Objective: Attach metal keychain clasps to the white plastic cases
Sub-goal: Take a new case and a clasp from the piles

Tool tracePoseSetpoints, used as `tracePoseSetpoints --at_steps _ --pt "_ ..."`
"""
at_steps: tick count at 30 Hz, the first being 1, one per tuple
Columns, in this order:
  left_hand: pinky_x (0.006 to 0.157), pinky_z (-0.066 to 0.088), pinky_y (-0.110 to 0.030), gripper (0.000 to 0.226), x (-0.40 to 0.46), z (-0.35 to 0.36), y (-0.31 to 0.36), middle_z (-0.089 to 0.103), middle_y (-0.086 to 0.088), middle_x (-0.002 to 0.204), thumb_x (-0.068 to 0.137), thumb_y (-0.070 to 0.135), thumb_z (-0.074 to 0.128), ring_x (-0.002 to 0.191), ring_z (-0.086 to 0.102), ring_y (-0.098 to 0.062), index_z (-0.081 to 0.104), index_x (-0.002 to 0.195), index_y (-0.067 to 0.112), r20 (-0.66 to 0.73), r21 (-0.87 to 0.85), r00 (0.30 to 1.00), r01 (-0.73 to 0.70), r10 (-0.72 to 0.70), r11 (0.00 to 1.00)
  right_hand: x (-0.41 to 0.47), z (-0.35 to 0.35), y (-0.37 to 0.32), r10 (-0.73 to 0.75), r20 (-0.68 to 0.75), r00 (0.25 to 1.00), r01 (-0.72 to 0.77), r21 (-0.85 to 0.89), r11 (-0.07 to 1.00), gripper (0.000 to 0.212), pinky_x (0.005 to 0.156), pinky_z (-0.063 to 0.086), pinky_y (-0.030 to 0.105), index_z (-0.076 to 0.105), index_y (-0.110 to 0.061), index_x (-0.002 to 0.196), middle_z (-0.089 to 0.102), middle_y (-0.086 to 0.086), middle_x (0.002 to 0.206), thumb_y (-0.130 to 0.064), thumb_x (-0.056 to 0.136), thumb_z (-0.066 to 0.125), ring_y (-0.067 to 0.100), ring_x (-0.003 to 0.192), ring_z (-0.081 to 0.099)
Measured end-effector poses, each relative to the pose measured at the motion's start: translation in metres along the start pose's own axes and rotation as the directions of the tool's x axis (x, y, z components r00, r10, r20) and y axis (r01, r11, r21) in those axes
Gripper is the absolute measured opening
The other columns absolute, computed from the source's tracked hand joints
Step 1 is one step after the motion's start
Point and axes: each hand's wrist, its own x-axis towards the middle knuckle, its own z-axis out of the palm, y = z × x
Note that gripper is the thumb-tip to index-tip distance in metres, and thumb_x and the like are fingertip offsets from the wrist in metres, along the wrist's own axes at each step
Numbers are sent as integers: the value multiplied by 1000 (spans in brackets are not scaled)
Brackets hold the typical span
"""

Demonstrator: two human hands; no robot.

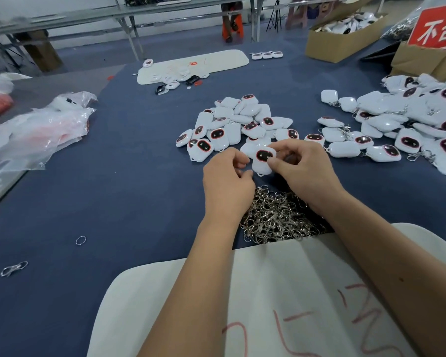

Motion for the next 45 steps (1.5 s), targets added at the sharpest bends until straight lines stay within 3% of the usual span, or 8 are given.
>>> tracePoseSetpoints --at_steps 4,8,15,21,29,35,41,45 --pt "84 48 -34 15 0 2 1 61 1 93 95 29 69 88 55 -14 63 82 23 39 192 997 -70 63 979 1 -1 3 54 -27 998 -54 27 998 14 83 61 36 77 -24 103 79 -7 88 -15 93 74 11 78 74" --pt "82 41 -34 35 -3 1 3 51 5 85 88 55 69 96 45 -22 61 76 23 115 305 988 -132 101 943 1 -2 3 104 -68 992 -97 95 991 16 58 53 29 70 -26 103 78 -2 77 -13 93 71 11 62 71" --pt "90 43 -37 30 1 0 0 52 10 89 83 50 78 101 44 -20 60 73 29 253 358 964 -169 79 918 1 -4 1 158 -82 984 -135 235 963 39 57 59 33 67 -25 122 77 4 75 -5 90 56 30 66 77" --pt "76 47 -33 26 3 1 -5 62 9 85 85 38 80 88 58 -14 59 70 30 135 198 989 -90 64 976 -1 -3 -4 113 -69 991 -90 274 957 50 52 55 22 73 -31 115 71 7 93 3 82 54 25 70 78" --pt "58 50 -17 21 2 -1 -1 66 2 68 88 23 80 60 64 -7 63 76 19 -78 -162 997 -18 5 987 -5 -4 -5 37 -39 999 -22 326 945 32 54 58 26 64 -19 105 65 22 101 8 88 63 24 77 79" --pt "63 59 -28 16 2 -1 1 71 -15 73 93 14 76 59 74 -17 64 85 7 -38 -390 992 92 -116 916 -3 -2 -2 57 -33 998 -45 298 954 29 48 55 28 51 -16 99 67 23 101 9 87 63 26 77 79" --pt "76 62 -28 5 6 -5 6 74 -15 85 95 -6 65 79 77 -24 66 94 -2 127 -716 954 278 -272 641 -5 -2 -7 -21 71 997 7 191 982 16 43 46 24 73 -26 90 70 4 79 -14 83 65 16 66 73" --pt "75 61 -25 14 6 -5 3 70 1 68 90 -7 71 68 73 -11 73 88 7 114 -649 972 230 -206 726 -7 -3 -9 -77 114 990 58 169 984 3 45 46 22 78 -27 88 64 8 67 -26 91 76 11 56 61"
